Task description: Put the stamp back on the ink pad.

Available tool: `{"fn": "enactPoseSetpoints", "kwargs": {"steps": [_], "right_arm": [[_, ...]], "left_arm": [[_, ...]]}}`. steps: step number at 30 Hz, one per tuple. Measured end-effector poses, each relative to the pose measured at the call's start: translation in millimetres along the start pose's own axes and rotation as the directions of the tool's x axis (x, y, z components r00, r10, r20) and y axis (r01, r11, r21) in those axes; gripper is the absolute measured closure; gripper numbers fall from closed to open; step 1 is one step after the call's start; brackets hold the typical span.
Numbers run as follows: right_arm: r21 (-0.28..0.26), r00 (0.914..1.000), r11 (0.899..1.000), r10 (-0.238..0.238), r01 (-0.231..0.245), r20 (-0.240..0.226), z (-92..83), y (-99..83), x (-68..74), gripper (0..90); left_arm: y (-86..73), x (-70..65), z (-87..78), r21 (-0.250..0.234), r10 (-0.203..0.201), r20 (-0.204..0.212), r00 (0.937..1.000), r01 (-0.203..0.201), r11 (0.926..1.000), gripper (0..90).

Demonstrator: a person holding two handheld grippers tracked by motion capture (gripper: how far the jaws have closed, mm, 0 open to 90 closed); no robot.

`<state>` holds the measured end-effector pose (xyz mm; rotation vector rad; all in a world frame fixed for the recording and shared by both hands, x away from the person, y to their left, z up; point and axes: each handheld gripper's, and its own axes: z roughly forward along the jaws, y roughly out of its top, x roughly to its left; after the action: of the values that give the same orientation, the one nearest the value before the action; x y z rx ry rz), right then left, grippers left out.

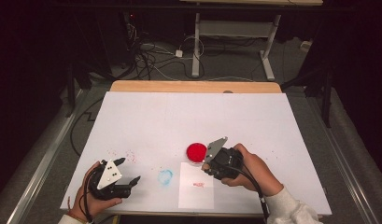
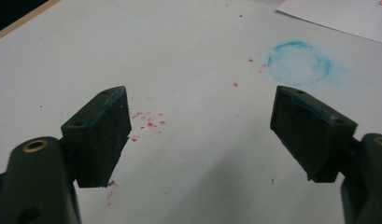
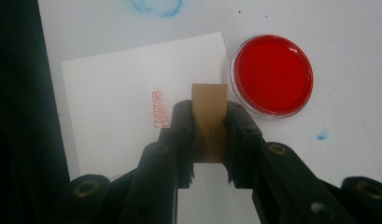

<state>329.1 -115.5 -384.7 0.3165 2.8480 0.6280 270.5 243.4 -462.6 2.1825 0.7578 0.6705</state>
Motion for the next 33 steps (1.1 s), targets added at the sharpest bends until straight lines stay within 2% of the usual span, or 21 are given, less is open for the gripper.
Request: {"fn": "enactPoseSetpoints", "kwargs": {"steps": [1, 2, 10, 11, 13, 14, 15, 18, 21, 22, 28, 33], "right_arm": [[-0.001, 1.0, 1.0, -0.009, 0.009, 0.002, -0.3, -0.2, -0.8, 75.6], [-0.004, 1.0, 1.0, -0.003, 0.003, 0.007, -1.0, -0.4, -1.3, 75.6], [0.001, 1.0, 1.0, -0.001, 0.001, 0.009, -0.8, 0.3, -2.7, 75.6], [0.001, 1.0, 1.0, 0.003, -0.003, 0.007, 0.0, 0.5, -3.1, 75.6], [0.001, 1.0, 1.0, -0.005, 0.005, 0.007, 2.1, 2.0, -5.5, 75.6], [0.009, 0.9999, 1.0, 0.005, -0.005, 0.01, 2.5, 2.8, -6.4, 75.6], [0.015, 0.9998, 1.0, 0.003, -0.003, 0.018, 3.6, 3.7, -8.3, 75.6], [0.034, 0.9998, 0.999, 0.009, -0.01, 0.02, 8.2, 7.8, -13.9, 75.6], [0.05, 0.9998, 0.999, 0.004, -0.005, 0.022, 11.0, 14.5, -20.0, 75.6], [0.056, 0.9997, 0.998, -0.01, 0.009, 0.021, 11.9, 17.2, -22.6, 75.6], [0.106, 0.9992, 0.994, -0.019, 0.015, 0.035, 16.7, 33.1, -30.8, 75.6], [0.146, 0.9997, 0.989, -0.015, 0.012, 0.019, 25.6, 41.5, -39.4, 75.5]], "left_arm": [[-0.3, -0.6, -0.1, 0.006, -0.011, 0.004, 0.9999, 0.011, 0.9999, 19.6], [-0.1, 0.2, -0.1, 0.001, 0.0, 0.001, 1.0, 0.0, 1.0, 19.6], [-0.8, 1.3, 1.1, 0.006, -0.002, 0.001, 1.0, 0.002, 1.0, 19.6], [-1.1, 0.3, 0.6, 0.01, -0.015, 0.004, 0.9999, 0.015, 0.9998, 19.6], [-0.6, 0.3, 0.3, 0.003, -0.003, -0.002, 1.0, 0.003, 1.0, 19.6], [-0.8, -1.0, 0.2, 0.011, -0.013, 0.003, 0.9999, 0.013, 0.9999, 19.6], [-0.3, -0.7, 0.4, 0.007, 0.001, -0.002, 1.0, -0.001, 1.0, 19.6], [-0.3, -1.2, 0.7, 0.01, 0.002, 0.001, 1.0, -0.002, 1.0, 19.6], [-1.0, -1.2, 0.6, 0.008, -0.002, 0.002, 1.0, 0.002, 1.0, 19.6], [-1.4, -1.6, 0.5, 0.015, -0.012, 0.006, 0.9999, 0.012, 0.9998, 19.6], [0.0, -1.6, 0.6, 0.007, 0.006, 0.001, 1.0, -0.006, 1.0, 19.6], [-1.4, -3.1, -0.4, 0.021, -0.002, 0.004, 1.0, 0.002, 0.9998, 19.6]]}}
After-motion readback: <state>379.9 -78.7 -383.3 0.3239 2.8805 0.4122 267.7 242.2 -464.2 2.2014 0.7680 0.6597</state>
